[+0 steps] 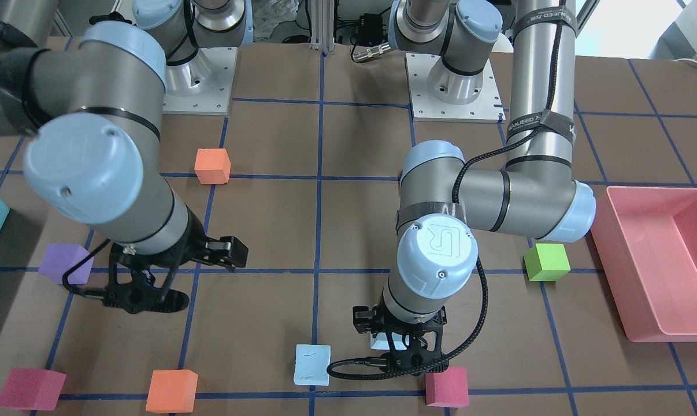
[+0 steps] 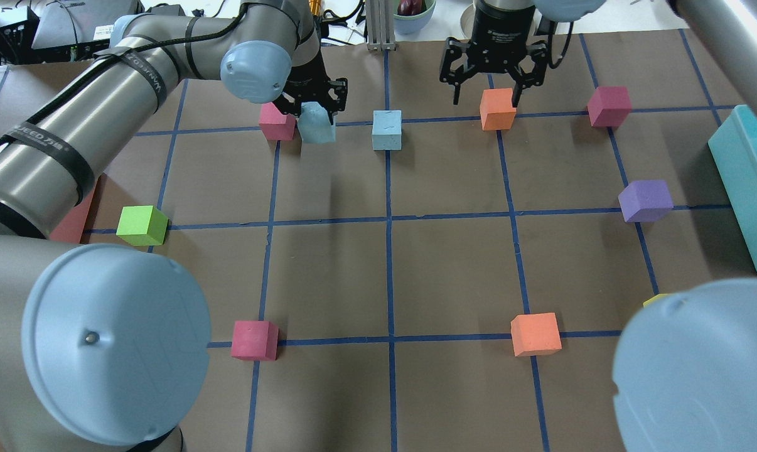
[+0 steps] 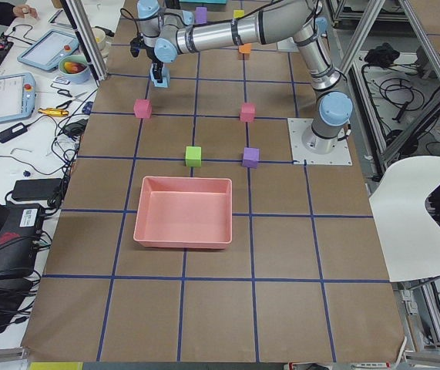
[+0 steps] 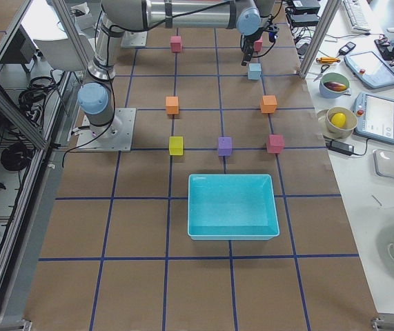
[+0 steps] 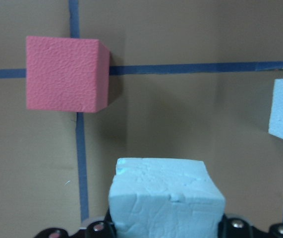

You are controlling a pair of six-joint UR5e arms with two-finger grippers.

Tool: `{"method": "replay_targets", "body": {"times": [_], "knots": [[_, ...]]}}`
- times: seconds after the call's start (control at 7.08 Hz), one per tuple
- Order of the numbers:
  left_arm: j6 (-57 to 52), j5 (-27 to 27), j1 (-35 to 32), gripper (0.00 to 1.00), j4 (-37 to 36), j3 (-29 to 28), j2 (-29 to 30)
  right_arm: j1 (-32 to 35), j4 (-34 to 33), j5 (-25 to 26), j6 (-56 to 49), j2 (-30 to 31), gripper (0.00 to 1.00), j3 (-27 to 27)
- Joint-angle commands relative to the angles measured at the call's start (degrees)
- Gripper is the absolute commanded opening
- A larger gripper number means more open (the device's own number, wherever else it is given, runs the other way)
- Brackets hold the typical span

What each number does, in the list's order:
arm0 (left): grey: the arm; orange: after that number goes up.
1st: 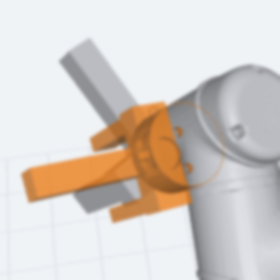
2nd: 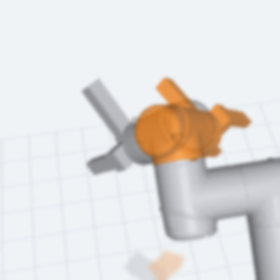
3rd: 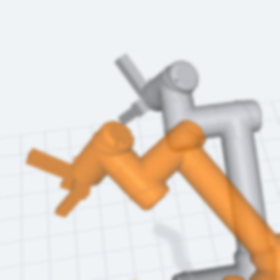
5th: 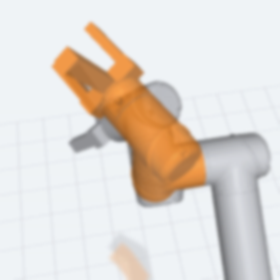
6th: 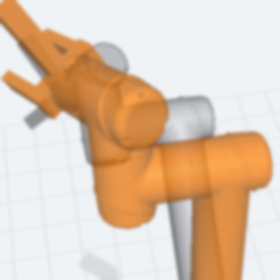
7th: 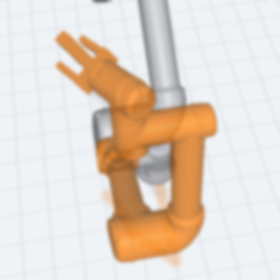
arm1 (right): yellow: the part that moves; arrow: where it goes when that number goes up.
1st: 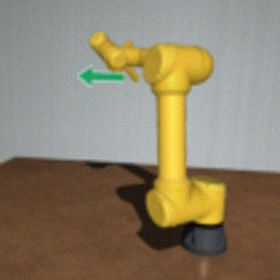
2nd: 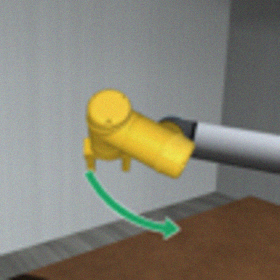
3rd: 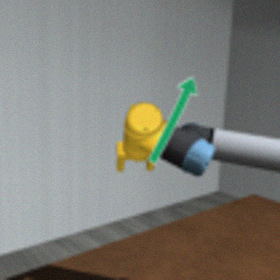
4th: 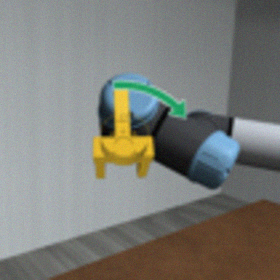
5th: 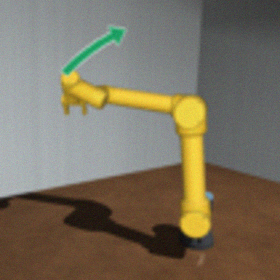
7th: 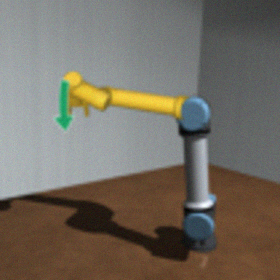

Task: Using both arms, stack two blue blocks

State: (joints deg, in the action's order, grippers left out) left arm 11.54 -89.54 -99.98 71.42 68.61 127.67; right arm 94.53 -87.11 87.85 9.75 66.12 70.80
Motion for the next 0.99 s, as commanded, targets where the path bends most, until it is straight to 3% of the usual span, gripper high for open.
{"method": "replay_targets", "body": {"times": [0.0,0.28,0.42,0.85], "knots": [[5.93,0.95,-3.54,0.00,1.18,-5.66,3.71,-4.43,-1.22,0.57,-5.43,13.01,1.00,14.92],[10.50,1.12,-5.04,0.00,0.39,-9.44,7.14,-4.35,-2.18,0.31,-5.18,20.52,1.00,21.81],[11.04,1.04,-5.66,0.00,0.39,-11.89,8.72,-4.44,-5.76,0.65,-5.35,20.80,1.00,21.83],[12.28,0.43,-7.51,0.00,0.48,-14.11,10.15,-4.18,-5.27,0.57,-5.27,23.86,1.00,23.66]]}}
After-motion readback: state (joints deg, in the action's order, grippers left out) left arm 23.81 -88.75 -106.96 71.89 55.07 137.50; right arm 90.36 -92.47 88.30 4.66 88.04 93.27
